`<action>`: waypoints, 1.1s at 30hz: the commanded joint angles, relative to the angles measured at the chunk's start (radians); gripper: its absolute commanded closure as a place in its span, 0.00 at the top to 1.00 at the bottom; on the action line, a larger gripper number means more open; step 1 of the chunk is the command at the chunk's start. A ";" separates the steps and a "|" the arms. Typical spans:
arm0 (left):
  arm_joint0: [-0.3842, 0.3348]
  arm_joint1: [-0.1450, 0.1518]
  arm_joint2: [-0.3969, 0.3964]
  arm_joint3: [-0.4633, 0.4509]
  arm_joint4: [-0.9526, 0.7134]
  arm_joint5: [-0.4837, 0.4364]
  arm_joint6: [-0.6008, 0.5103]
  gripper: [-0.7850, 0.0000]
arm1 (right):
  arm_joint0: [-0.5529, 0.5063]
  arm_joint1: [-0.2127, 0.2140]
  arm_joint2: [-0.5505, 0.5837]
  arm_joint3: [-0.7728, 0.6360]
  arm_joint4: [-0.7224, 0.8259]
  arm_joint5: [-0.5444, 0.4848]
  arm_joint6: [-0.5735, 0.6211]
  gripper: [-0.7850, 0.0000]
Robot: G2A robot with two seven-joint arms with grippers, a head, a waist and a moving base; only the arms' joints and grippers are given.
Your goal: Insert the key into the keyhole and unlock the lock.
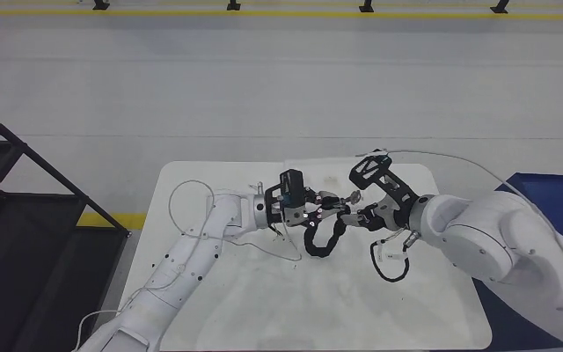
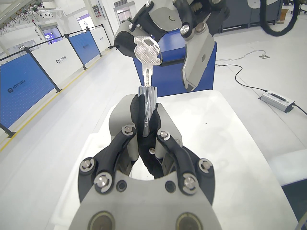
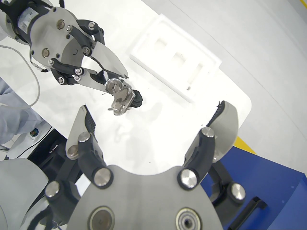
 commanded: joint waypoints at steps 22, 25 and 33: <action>-0.102 0.039 0.067 0.026 -0.211 -0.081 -0.347 0.00 | 0.019 -0.023 -0.017 0.199 -0.184 -0.841 -0.281 1.00; -0.121 0.045 0.090 0.037 -0.255 -0.081 -0.373 0.00 | -0.006 -0.020 -0.002 0.180 -0.246 -0.853 -0.327 1.00; -0.152 0.070 0.130 0.049 -0.346 -0.081 -0.417 0.00 | -0.071 -0.014 0.020 0.124 -0.378 -0.846 -0.363 0.33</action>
